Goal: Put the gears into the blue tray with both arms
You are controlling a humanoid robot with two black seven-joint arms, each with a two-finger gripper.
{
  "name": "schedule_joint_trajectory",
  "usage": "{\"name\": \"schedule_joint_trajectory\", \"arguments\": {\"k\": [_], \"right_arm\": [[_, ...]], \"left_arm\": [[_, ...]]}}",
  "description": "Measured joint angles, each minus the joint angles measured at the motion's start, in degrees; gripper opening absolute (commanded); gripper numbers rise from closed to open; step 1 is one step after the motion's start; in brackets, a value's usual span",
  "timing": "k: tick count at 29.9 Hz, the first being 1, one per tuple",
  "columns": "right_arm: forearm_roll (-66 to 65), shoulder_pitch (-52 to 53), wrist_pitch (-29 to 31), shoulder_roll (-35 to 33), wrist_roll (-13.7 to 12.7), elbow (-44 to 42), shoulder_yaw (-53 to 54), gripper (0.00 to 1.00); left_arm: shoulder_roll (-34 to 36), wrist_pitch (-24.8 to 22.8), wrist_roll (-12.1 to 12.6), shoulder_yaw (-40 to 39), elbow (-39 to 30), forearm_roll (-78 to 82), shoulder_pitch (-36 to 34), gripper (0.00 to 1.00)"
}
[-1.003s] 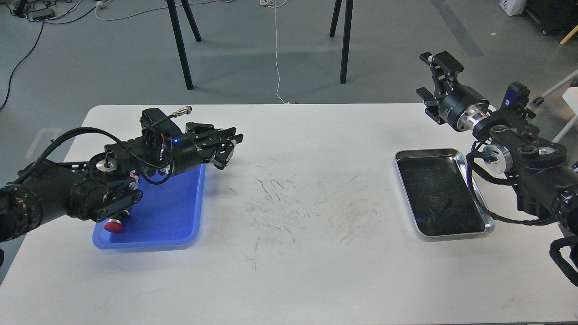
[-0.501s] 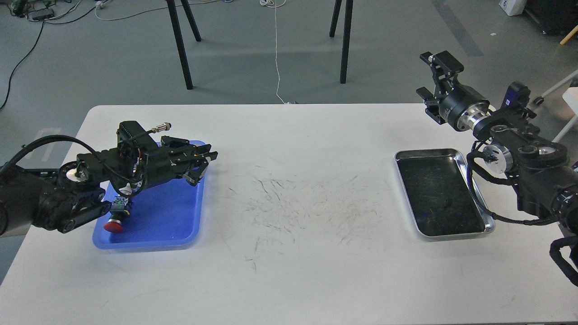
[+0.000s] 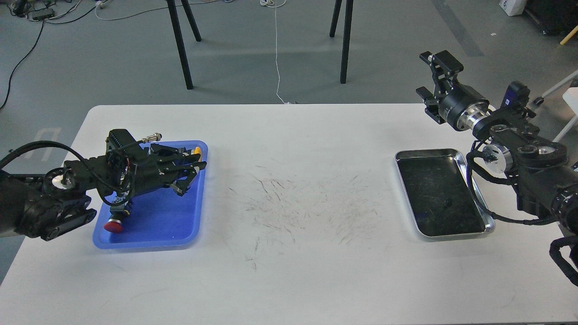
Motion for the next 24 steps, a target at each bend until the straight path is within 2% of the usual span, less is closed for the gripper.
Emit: {"name": "schedule_joint_trajectory", "arguments": {"k": [24], "right_arm": [[0.00, 0.53, 0.00, 0.44, 0.00, 0.00, 0.00, 0.98]], "left_arm": [[6.15, 1.03, 0.00, 3.22, -4.18, 2.49, -0.26, 0.17]]}}
